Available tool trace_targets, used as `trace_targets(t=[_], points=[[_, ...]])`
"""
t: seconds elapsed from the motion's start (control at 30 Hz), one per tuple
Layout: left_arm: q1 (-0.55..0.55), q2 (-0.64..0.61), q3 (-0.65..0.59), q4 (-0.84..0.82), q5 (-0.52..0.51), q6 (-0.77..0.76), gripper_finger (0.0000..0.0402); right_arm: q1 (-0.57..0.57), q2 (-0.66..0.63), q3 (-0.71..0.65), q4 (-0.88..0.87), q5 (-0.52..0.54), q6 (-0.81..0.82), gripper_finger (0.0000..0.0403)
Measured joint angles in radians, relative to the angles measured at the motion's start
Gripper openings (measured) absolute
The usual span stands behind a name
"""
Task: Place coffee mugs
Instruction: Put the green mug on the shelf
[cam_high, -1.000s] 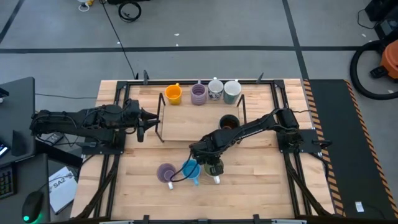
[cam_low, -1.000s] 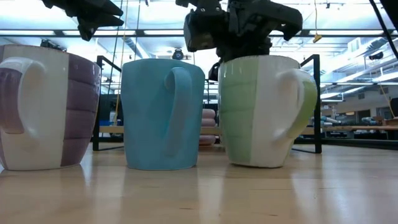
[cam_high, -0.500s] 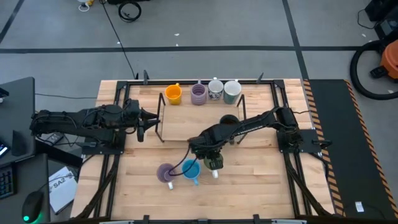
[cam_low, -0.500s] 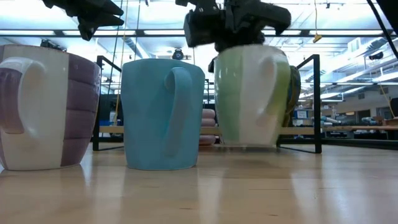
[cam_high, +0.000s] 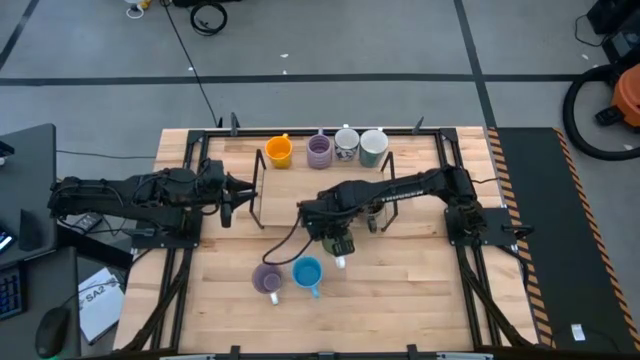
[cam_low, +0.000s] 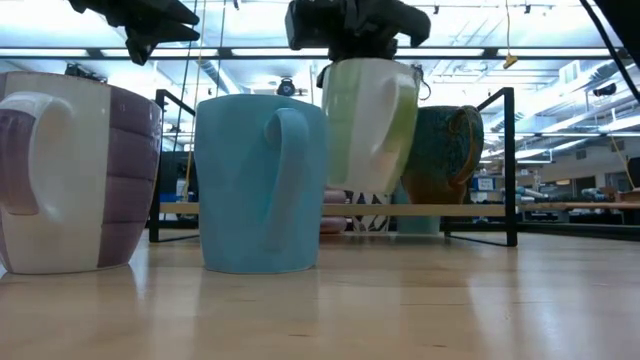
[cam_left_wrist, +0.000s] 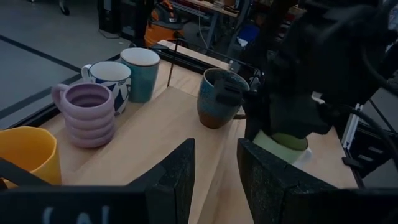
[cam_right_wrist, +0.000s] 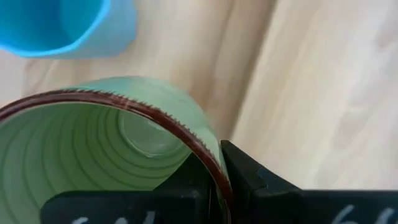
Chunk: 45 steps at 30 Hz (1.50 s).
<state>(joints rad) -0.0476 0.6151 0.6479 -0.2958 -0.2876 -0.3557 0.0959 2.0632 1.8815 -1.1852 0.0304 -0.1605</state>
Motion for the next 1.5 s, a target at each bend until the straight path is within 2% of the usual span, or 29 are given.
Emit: trace_targets(t=[0.6, 0.97, 1.5], points=[[0.0, 0.0, 0.0, 0.012, -0.015, 0.002, 0.0125, -0.191, 0.0, 0.014, 0.01, 0.058, -0.079, 0.0034], [0.0, 0.0, 0.0, 0.011, -0.015, 0.059, 0.0125, -0.243, 0.0, 0.014, -0.025, 0.056, -0.085, 0.0034], [0.0, 0.0, 0.0, 0.01, -0.015, 0.064, 0.0125, -0.275, 0.023, 0.014, -0.101, 0.047, -0.079, 0.0034]])
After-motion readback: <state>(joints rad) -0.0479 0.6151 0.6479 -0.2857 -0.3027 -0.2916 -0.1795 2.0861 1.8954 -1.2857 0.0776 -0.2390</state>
